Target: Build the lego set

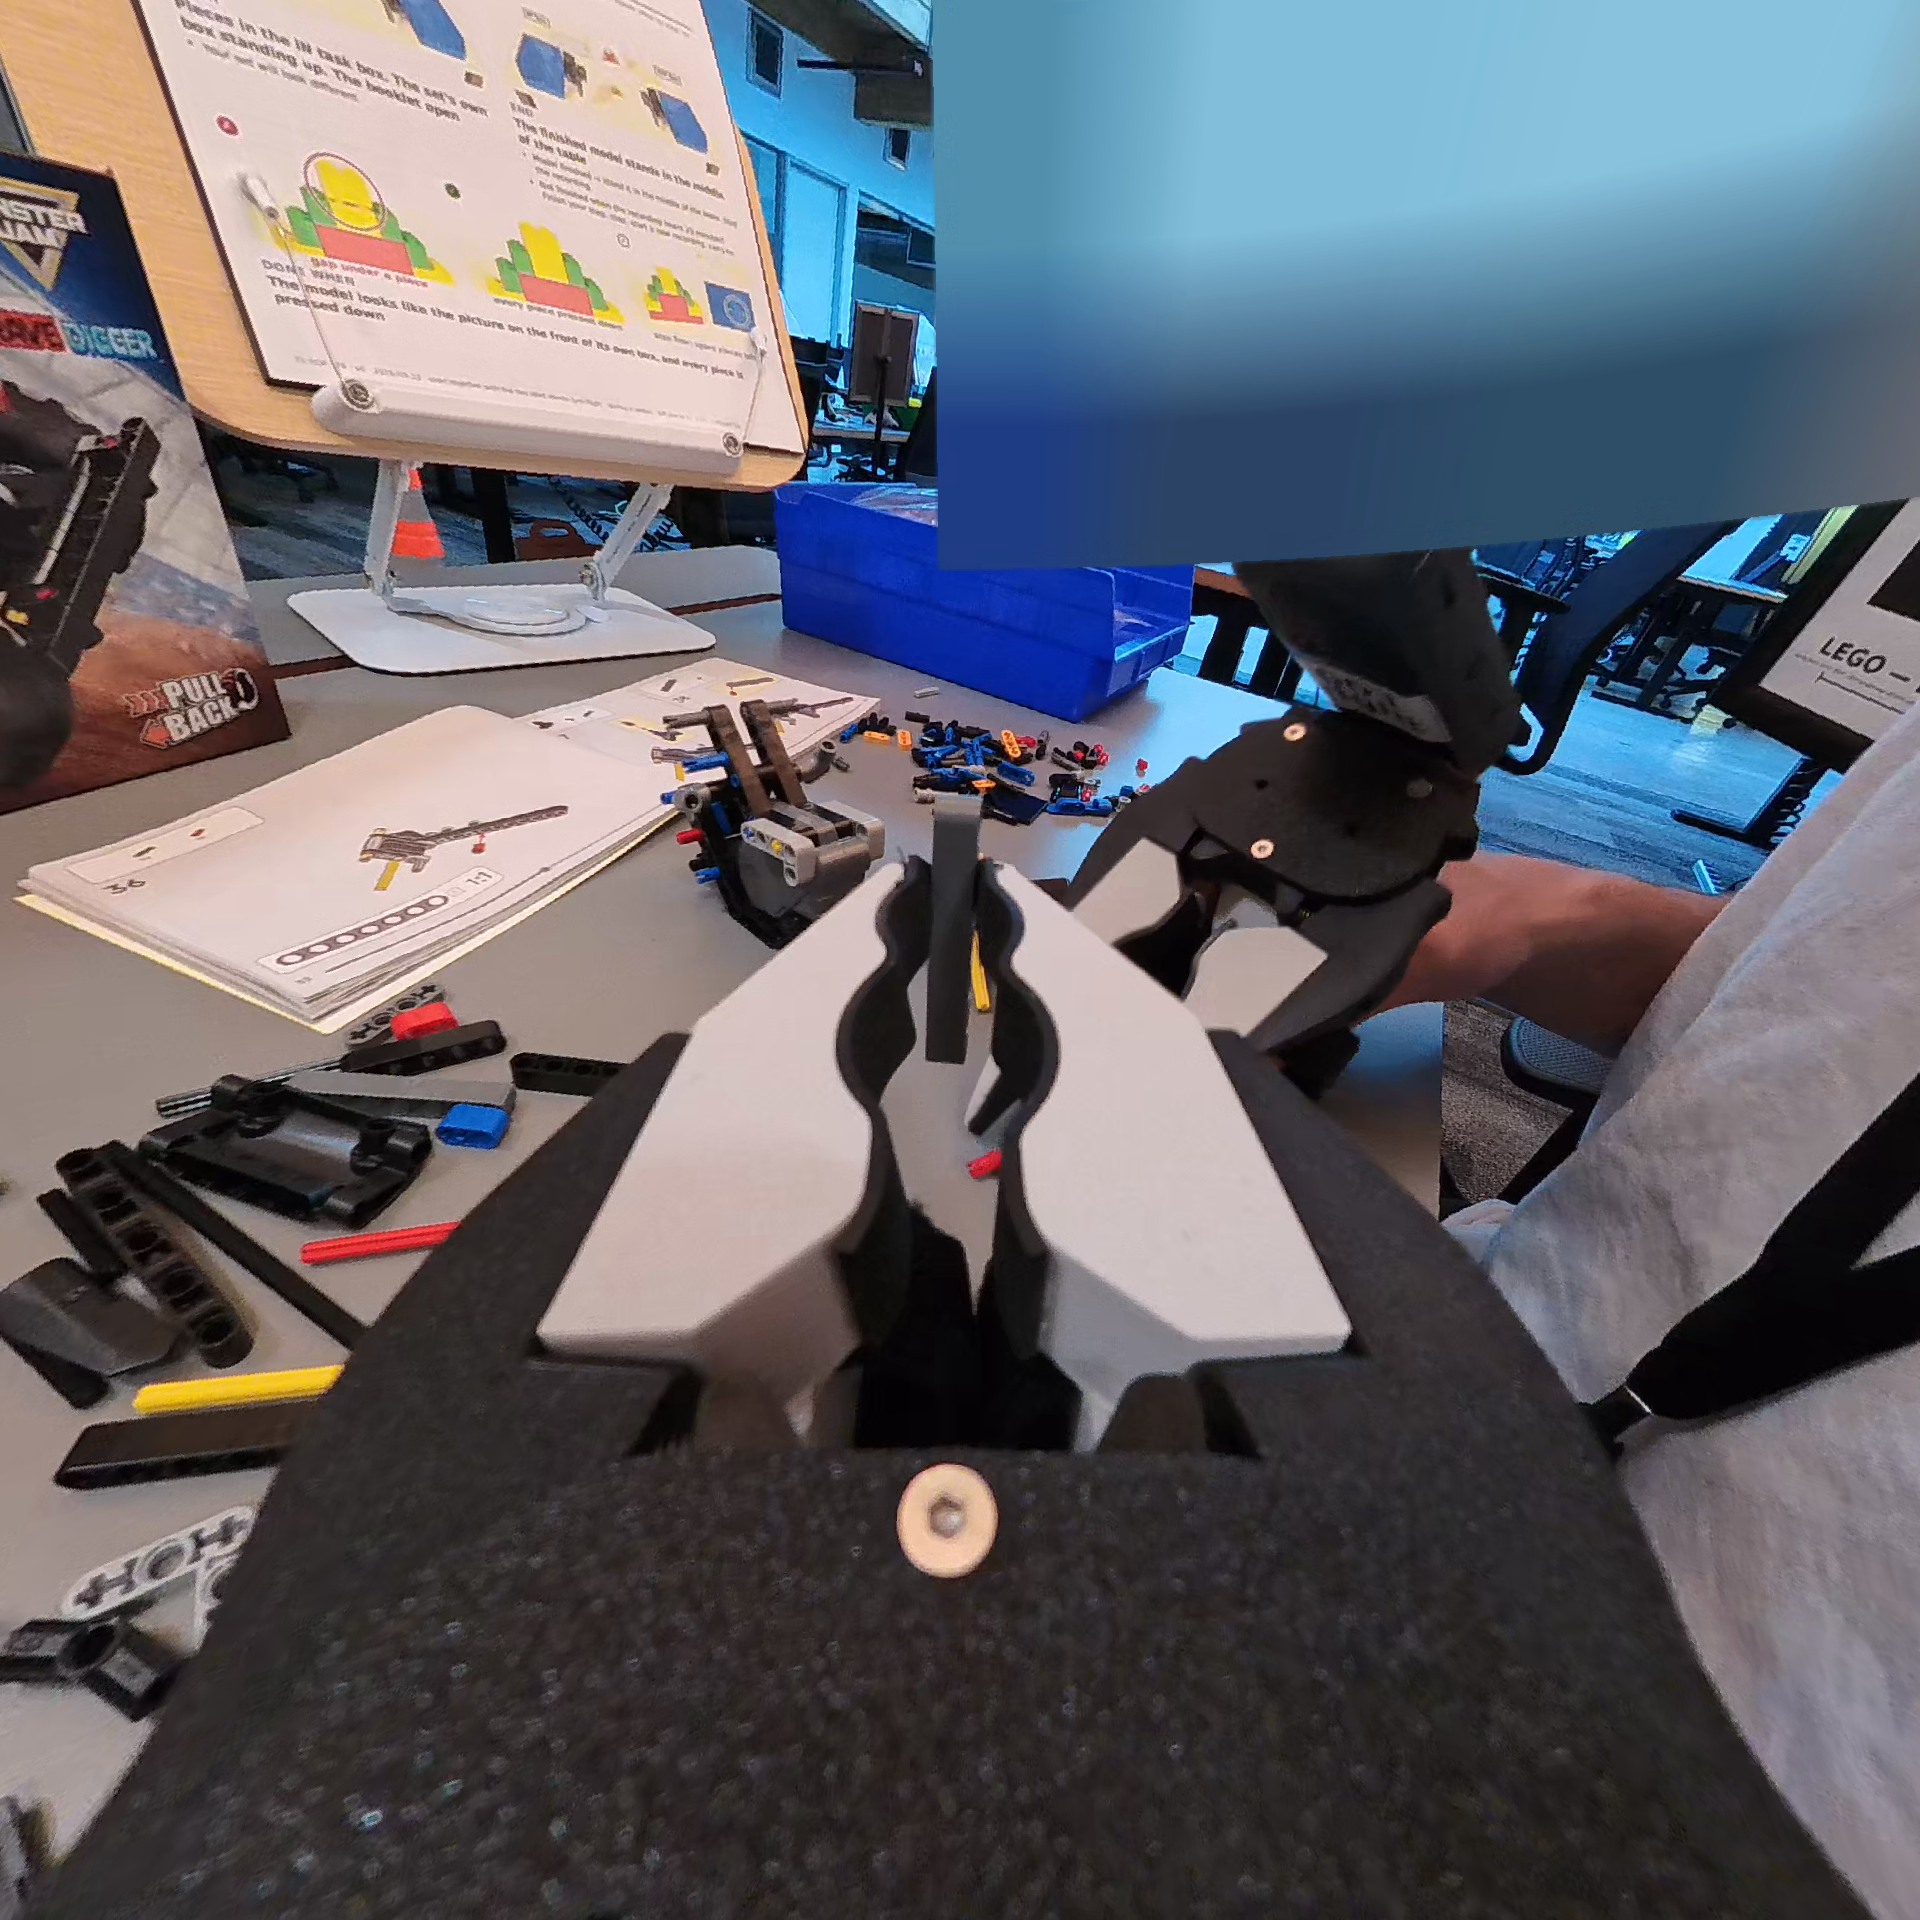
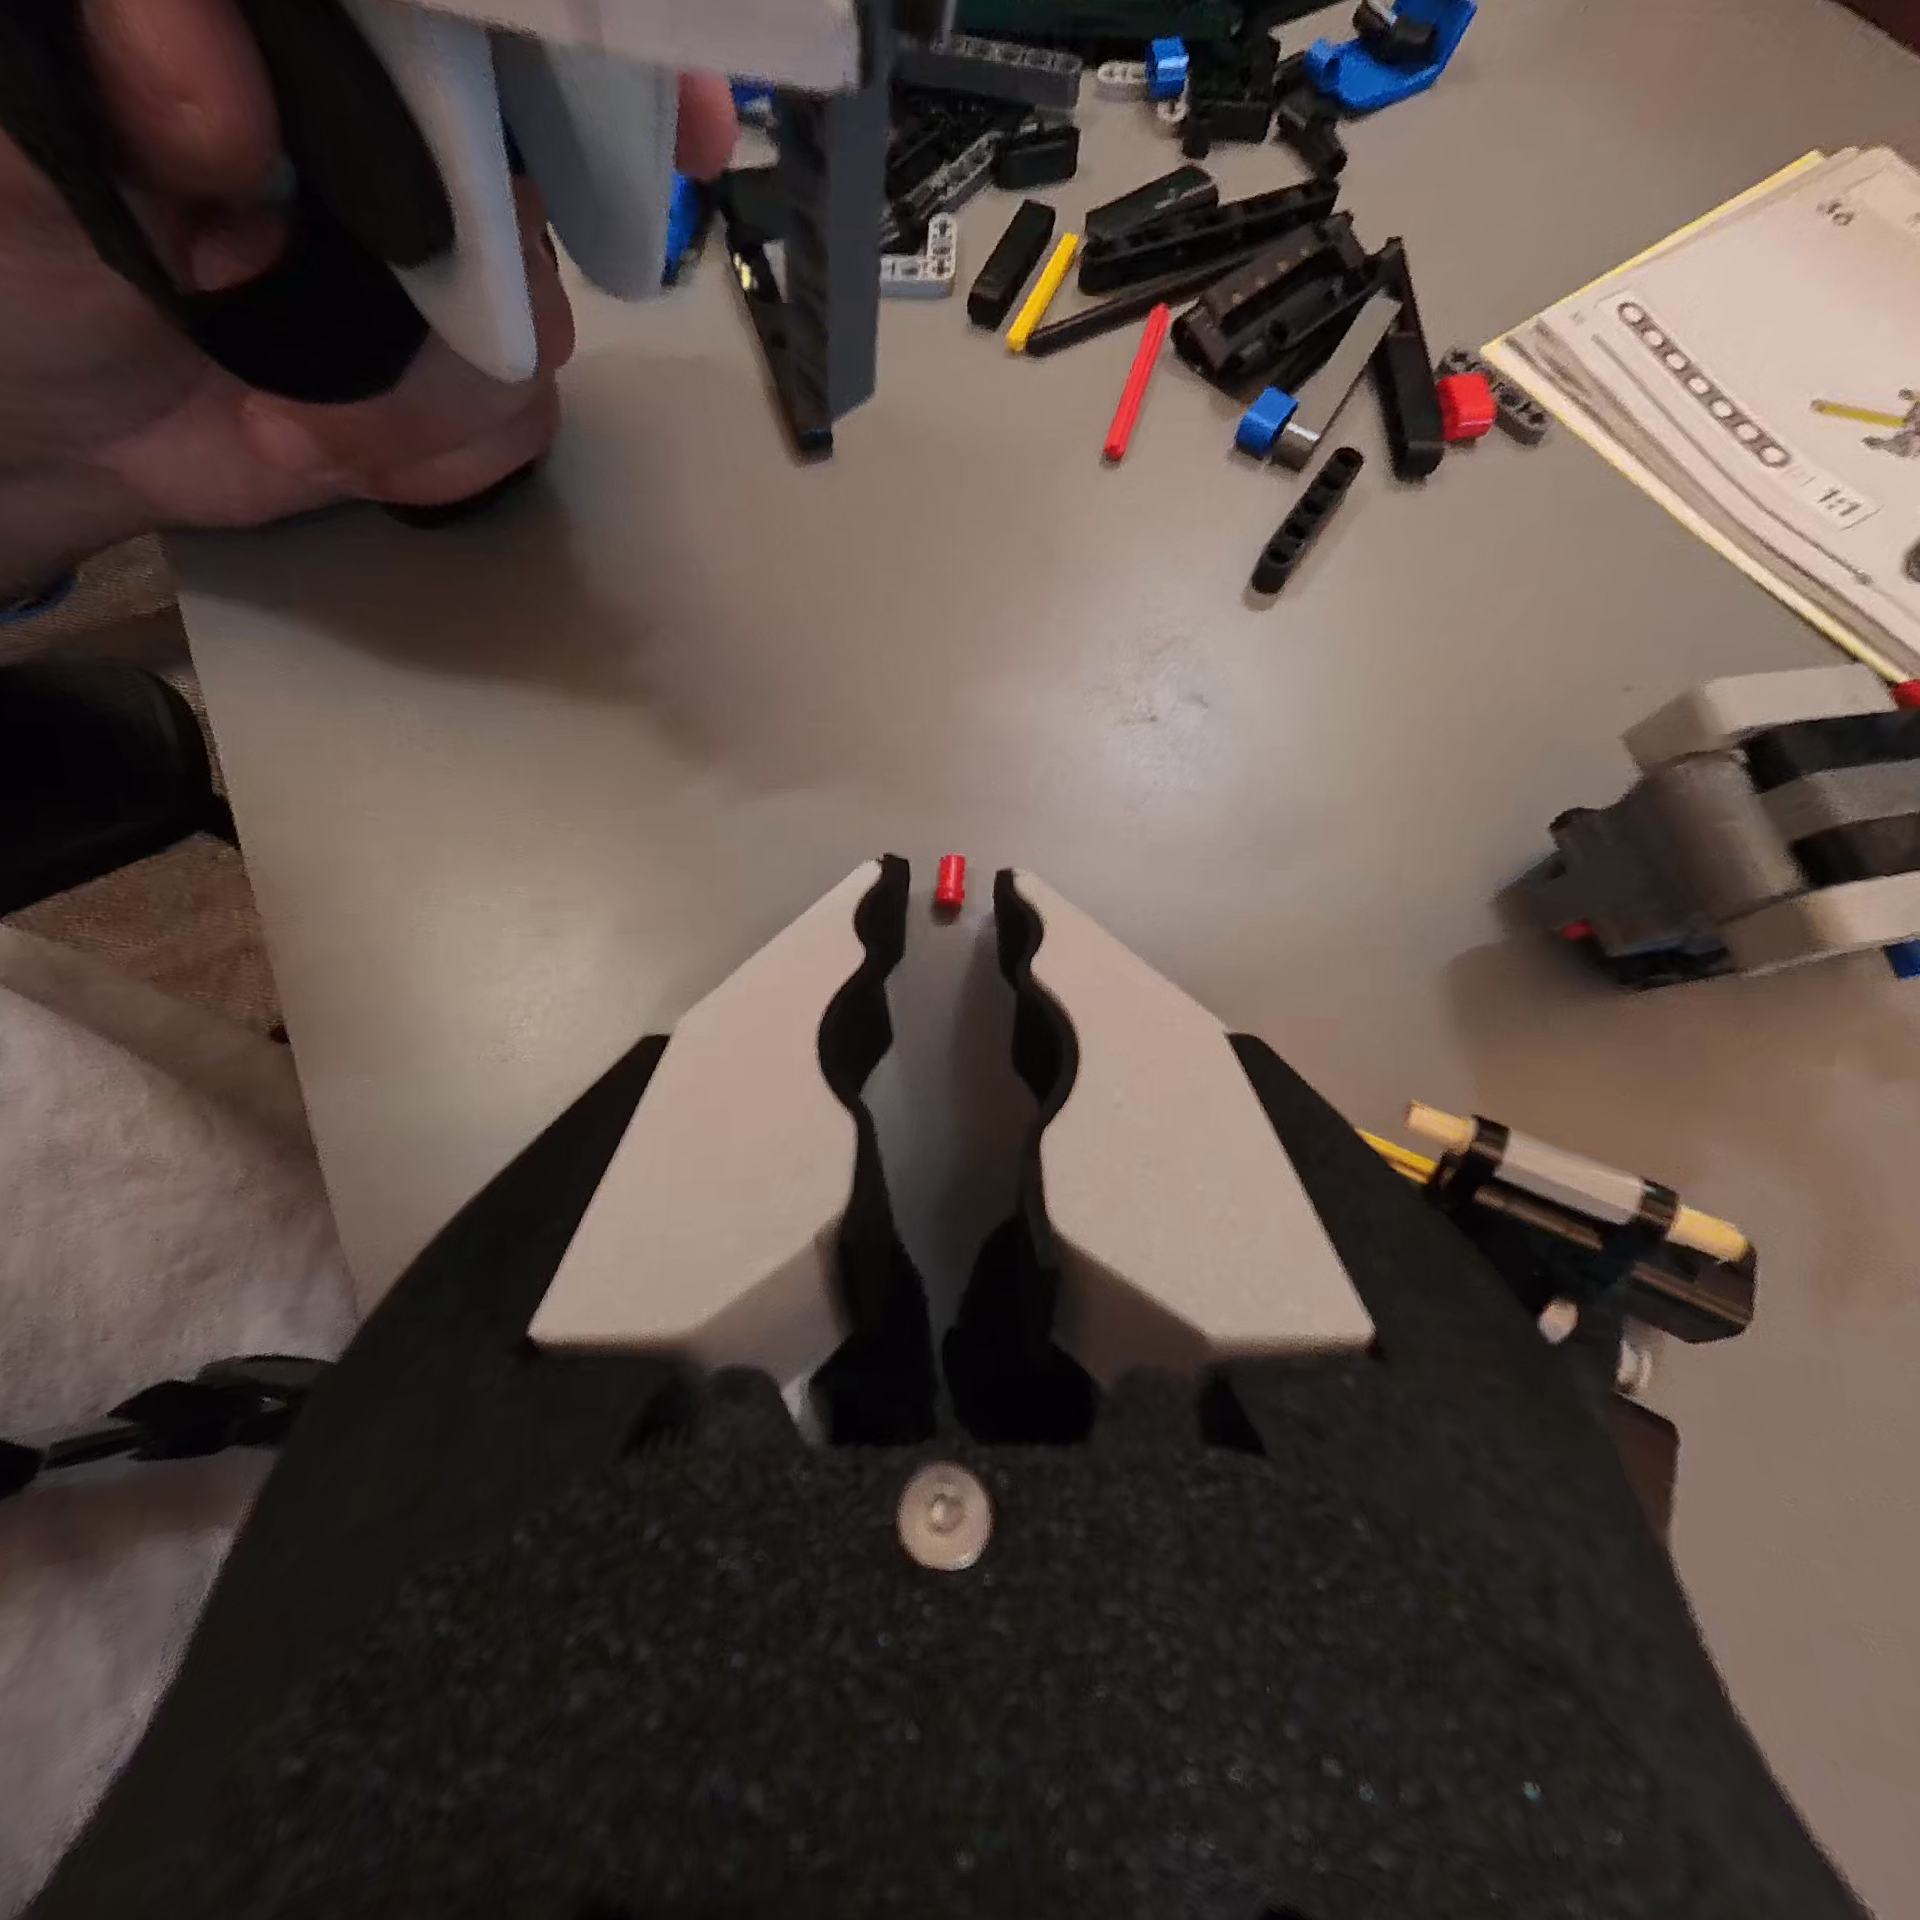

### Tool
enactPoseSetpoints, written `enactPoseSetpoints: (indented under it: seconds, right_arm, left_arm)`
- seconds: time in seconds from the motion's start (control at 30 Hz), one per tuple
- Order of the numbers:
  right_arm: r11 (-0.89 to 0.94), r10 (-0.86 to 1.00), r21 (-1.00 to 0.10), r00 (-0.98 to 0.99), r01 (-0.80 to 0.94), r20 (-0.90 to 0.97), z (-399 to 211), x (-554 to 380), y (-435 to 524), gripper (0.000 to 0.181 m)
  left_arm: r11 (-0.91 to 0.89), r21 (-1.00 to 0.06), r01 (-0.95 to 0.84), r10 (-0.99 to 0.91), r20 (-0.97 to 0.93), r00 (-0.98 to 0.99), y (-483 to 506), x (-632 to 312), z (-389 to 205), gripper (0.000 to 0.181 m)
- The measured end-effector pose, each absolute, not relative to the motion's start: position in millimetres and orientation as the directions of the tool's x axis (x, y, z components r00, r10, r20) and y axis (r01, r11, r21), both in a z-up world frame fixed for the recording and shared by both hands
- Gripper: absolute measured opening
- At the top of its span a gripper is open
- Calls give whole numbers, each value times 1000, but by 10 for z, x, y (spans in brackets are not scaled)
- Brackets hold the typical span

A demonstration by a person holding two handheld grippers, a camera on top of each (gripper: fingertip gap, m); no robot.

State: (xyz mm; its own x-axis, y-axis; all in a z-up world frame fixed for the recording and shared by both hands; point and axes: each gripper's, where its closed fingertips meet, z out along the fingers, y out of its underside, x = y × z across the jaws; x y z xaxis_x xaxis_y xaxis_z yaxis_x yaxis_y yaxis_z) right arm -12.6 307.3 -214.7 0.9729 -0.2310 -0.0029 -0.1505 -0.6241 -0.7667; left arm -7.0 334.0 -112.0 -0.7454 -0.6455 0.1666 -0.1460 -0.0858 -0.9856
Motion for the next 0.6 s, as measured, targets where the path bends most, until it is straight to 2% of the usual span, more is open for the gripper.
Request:
enactPoseSetpoints:
  seconds: [0.23,0.5,0.6]
  right_arm:
    - [-670,-204,-741,971,-42,129,-2196,-123,3106,5]
    - [-673,-175,-740,976,-20,133,-2197,-135,3134,4]
    - [-664,-204,-745,974,-64,98,-2188,-102,3133,4]
  left_arm:
    - [-87,-985,-147,-644,168,-746,3339,-74,-1119,6]
    - [-78,-986,-144,-659,160,-735,3343,-59,-1128,7]
    - [-5,-995,-98,-722,71,-688,3384,-8,-1161,6]
